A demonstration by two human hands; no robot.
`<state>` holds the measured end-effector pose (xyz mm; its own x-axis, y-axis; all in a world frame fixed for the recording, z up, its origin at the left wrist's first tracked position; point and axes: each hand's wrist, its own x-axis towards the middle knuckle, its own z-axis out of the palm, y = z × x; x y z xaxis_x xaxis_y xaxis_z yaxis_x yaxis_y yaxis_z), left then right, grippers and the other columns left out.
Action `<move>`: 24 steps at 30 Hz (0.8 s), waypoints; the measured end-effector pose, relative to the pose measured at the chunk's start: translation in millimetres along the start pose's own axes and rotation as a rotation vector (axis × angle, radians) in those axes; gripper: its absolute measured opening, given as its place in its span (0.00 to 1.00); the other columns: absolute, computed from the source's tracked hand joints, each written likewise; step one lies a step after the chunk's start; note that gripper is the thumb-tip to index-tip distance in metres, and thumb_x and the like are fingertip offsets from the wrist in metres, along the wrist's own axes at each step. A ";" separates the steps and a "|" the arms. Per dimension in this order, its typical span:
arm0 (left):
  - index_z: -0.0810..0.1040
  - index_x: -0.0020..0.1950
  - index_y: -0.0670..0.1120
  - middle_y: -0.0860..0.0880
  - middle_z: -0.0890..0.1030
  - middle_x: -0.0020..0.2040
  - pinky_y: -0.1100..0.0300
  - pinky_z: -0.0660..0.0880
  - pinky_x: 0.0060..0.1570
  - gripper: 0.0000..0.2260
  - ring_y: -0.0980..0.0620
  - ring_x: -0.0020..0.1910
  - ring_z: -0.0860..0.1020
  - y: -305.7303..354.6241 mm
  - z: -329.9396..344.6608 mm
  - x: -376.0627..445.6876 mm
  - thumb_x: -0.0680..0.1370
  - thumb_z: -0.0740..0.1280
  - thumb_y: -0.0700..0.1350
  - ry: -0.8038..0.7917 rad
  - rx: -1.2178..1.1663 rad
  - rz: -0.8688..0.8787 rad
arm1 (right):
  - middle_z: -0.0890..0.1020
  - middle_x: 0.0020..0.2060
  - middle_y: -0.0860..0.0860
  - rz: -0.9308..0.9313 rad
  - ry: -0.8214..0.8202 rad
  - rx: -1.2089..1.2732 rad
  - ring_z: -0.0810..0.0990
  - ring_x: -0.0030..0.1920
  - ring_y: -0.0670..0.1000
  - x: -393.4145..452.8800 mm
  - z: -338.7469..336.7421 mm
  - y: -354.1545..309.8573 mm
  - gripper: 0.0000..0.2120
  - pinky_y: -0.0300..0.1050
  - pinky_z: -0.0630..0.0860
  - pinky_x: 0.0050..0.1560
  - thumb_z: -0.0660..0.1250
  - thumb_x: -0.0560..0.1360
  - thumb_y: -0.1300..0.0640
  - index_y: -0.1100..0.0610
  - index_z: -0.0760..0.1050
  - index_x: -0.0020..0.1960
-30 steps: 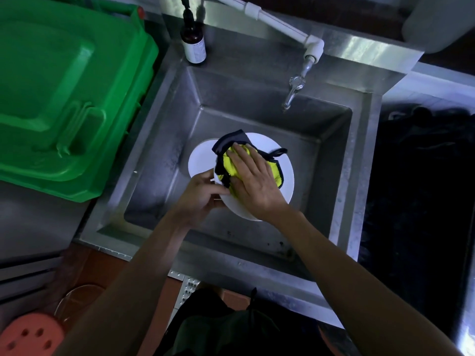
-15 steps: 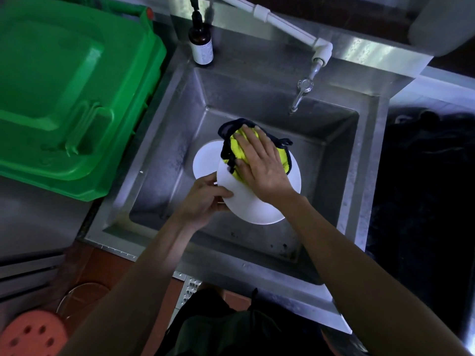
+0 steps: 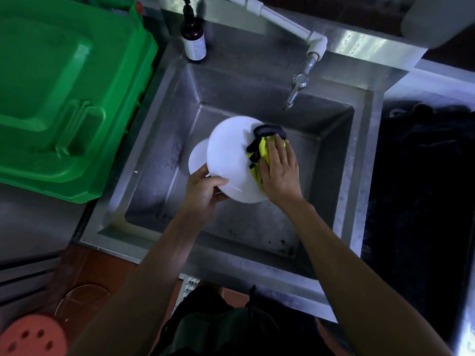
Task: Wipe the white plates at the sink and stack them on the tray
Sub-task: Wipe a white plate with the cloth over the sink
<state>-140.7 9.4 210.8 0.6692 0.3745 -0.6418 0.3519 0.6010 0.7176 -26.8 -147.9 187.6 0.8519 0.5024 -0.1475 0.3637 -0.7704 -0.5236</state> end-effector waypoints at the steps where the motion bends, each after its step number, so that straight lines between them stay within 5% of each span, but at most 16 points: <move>1: 0.86 0.55 0.49 0.44 0.86 0.52 0.52 0.82 0.41 0.19 0.45 0.46 0.86 0.2 0.8 0.7 0.67 0.70 0.36 0.003 -0.013 0.006 | 0.54 0.81 0.51 0.019 -0.004 0.012 0.48 0.81 0.56 -5.4 3.1 -1.2 0.26 0.57 0.49 0.79 0.52 0.85 0.48 0.53 0.54 0.81; 8: 0.82 0.62 0.43 0.36 0.84 0.57 0.47 0.82 0.45 0.20 0.38 0.50 0.83 -3.0 10.8 9.7 0.74 0.65 0.28 0.039 -0.063 0.008 | 0.54 0.81 0.50 0.109 -0.019 0.146 0.49 0.81 0.56 -36.1 25.0 -35.2 0.27 0.58 0.48 0.79 0.56 0.85 0.49 0.53 0.55 0.81; 14: 0.81 0.62 0.40 0.40 0.83 0.50 0.56 0.77 0.38 0.20 0.43 0.45 0.81 -3.4 10.9 12.7 0.73 0.64 0.28 0.087 -0.086 0.007 | 0.56 0.81 0.50 0.083 0.036 0.203 0.48 0.81 0.55 -48.9 37.4 -55.0 0.27 0.59 0.48 0.79 0.56 0.84 0.46 0.53 0.57 0.81; 24: 0.81 0.62 0.39 0.39 0.85 0.57 0.44 0.83 0.46 0.23 0.37 0.52 0.84 1.1 -9.0 14.5 0.67 0.68 0.33 0.076 -0.026 0.005 | 0.49 0.82 0.53 0.287 0.099 0.335 0.50 0.79 0.59 -38.7 29.5 -21.7 0.31 0.57 0.51 0.79 0.57 0.84 0.49 0.56 0.48 0.82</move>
<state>-136.4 21.8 199.8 0.6191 0.4296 -0.6574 0.3304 0.6169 0.7143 -78.7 -139.0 180.0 0.9383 0.2345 -0.2542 -0.0209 -0.6953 -0.7184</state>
